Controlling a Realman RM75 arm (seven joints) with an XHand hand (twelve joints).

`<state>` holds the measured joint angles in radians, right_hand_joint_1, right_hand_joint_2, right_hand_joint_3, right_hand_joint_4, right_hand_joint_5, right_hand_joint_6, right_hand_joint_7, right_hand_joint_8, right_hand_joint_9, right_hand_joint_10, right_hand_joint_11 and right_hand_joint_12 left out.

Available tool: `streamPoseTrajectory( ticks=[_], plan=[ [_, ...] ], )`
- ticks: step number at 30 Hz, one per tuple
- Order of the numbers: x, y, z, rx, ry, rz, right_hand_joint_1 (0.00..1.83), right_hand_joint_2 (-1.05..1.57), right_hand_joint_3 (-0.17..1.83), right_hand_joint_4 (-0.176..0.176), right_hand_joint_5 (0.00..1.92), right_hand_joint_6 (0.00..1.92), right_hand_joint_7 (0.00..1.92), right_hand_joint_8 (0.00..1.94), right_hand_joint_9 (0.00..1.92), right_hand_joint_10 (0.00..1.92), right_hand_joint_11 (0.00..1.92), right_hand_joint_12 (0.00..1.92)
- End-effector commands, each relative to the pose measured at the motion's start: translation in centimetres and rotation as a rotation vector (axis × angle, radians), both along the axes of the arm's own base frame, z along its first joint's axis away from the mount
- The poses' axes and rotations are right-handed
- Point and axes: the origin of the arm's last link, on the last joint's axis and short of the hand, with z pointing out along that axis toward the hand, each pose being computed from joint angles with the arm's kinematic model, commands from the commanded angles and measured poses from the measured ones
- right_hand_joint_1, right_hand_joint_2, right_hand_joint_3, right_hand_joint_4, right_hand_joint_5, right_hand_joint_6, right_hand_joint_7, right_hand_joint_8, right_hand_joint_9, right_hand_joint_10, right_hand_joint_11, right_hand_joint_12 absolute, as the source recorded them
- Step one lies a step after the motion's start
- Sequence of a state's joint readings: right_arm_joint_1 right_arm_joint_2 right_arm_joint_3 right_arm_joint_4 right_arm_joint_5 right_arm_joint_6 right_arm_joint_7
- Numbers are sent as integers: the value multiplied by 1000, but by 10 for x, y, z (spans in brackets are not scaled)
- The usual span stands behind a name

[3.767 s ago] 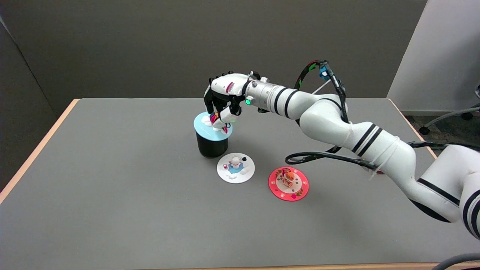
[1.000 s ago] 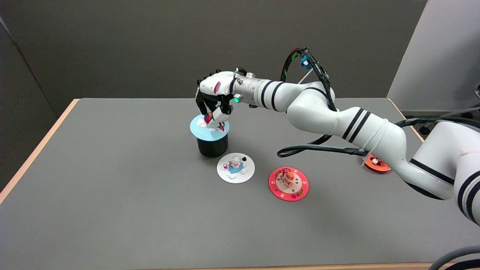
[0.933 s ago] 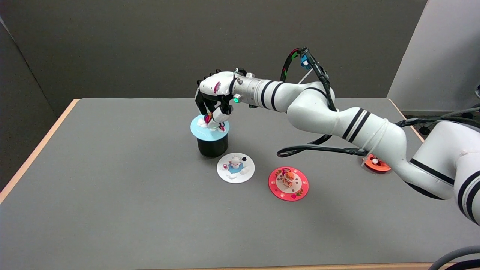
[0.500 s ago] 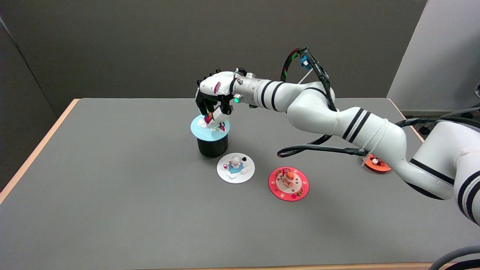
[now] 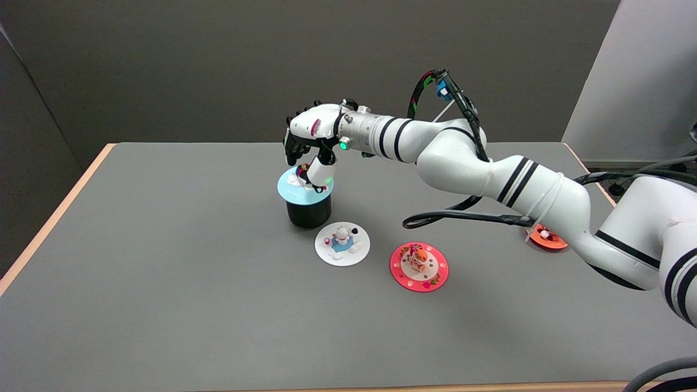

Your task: Place the cup lid with blue sky onto the cup.

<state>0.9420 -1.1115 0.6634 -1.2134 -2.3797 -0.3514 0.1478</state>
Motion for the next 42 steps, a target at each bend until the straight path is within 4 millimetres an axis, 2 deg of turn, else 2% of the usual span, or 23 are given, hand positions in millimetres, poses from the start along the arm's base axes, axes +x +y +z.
streamPoseTrajectory(
  ticks=[1,6,10,14,19,23,26,29,31,33,35,37,38,39,42],
  plan=[
    [1,1,-2,5,-4,6,900,558,1025,-61,775,254,742,167,784,236,254,1187],
    [10,-1,0,-3,-28,28,897,525,1035,-64,733,220,697,160,754,231,259,1175],
    [29,-2,9,-25,-53,106,898,507,1036,-67,714,213,661,154,737,227,253,1172],
    [56,1,23,-46,-80,215,950,520,1032,-73,737,225,696,178,738,225,238,1202],
    [88,21,60,-128,-217,400,913,587,1030,-79,769,254,764,174,787,234,247,1181],
    [99,44,79,-181,-246,515,926,681,1002,-81,798,280,850,183,848,250,255,1247],
    [94,64,98,-259,-344,583,905,697,999,-86,801,285,854,187,843,251,248,1235],
    [82,80,118,-354,-439,613,841,666,982,-136,777,272,782,204,756,236,243,1129],
    [75,92,127,-395,-465,622,792,640,1013,-151,751,258,740,197,712,240,254,1043],
    [71,99,135,-422,-474,630,820,618,987,-163,731,237,711,199,687,224,240,1045],
    [65,109,142,-453,-485,645,806,592,991,-166,694,216,677,196,647,218,251,1007],
    [59,117,148,-487,-507,658,779,528,1006,-162,610,208,586,188,575,211,312,844],
    [54,121,150,-507,-523,666,729,467,1019,-150,499,209,491,184,505,221,355,712],
    [50,125,152,-530,-540,673,757,392,1031,-151,445,188,378,173,465,197,398,599],
    [37,133,156,-570,-556,672,738,326,987,-155,362,174,241,136,399,187,423,525]
  ],
)
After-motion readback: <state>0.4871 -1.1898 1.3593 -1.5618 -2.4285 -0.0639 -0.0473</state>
